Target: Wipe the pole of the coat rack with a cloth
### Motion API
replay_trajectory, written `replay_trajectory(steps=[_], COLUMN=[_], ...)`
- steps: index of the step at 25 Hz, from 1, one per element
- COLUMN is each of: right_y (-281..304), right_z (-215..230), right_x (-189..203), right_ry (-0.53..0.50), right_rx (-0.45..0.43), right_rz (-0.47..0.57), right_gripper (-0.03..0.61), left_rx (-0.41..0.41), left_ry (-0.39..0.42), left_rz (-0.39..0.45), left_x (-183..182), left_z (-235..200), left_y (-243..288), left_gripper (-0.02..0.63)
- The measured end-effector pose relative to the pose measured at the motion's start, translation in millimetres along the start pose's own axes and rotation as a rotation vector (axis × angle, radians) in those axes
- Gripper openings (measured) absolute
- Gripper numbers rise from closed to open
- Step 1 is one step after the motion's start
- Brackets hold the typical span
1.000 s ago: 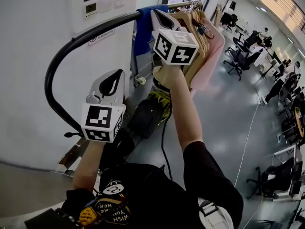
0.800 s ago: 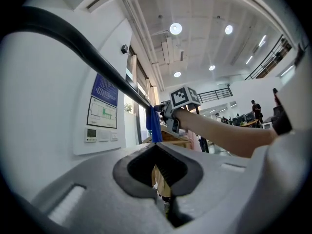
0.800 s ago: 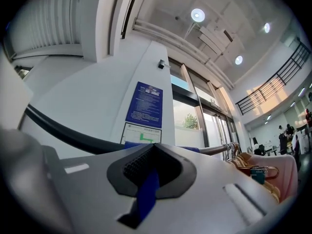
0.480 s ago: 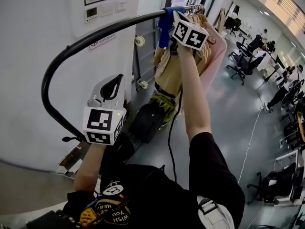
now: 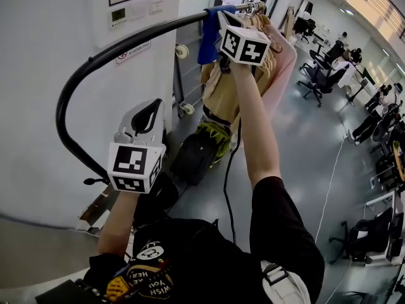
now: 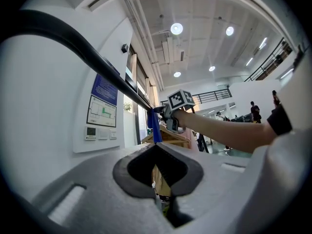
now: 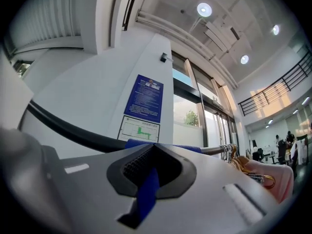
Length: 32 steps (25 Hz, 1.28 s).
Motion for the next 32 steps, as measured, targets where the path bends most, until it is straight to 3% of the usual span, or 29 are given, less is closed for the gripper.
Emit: replay_trajectory(steps=[9, 17, 21, 27, 32], right_y=[-59.4, -92.3, -100.3, -134.3, -186.1], right_z=[-139.4, -224.1, -249.2, -248.3, -262.3], right_x=[-25.9, -41.4, -44.6, -38.6, 31.5], right_ry=[-0.107, -0.129, -0.142, -0.124, -0.095], right_rx=[-0.196, -0.303, -0.34, -0.296, -0.285], right_rz=[0.095, 0.163, 0.189, 0.224, 0.055], right_gripper=[0.002, 0.002, 0.002, 0.002, 0.002], left_rx=[0.019, 0.035, 0.037, 0.026, 0.035], left_ry=[-0.028, -0.043, -0.05, -0.077, -0.106], left_rz=[0.001, 0.01, 0.009, 0.018, -0.009], left_x=[3.7, 1.8, 3.9, 6.9, 27.7], left_z=[-9.9, -24.3, -31.5, -41.7, -39.4], left_y=[-36.3, -61.0, -69.5, -85.3, -96.6], left_gripper=[0.002, 0.002, 0.002, 0.002, 0.002])
Point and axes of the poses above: the fingertips, and each gripper's own axes: y forward along the fingers, z to its right, x out of its underside, the point moved 8 cm from there along -y, backward along the fingers
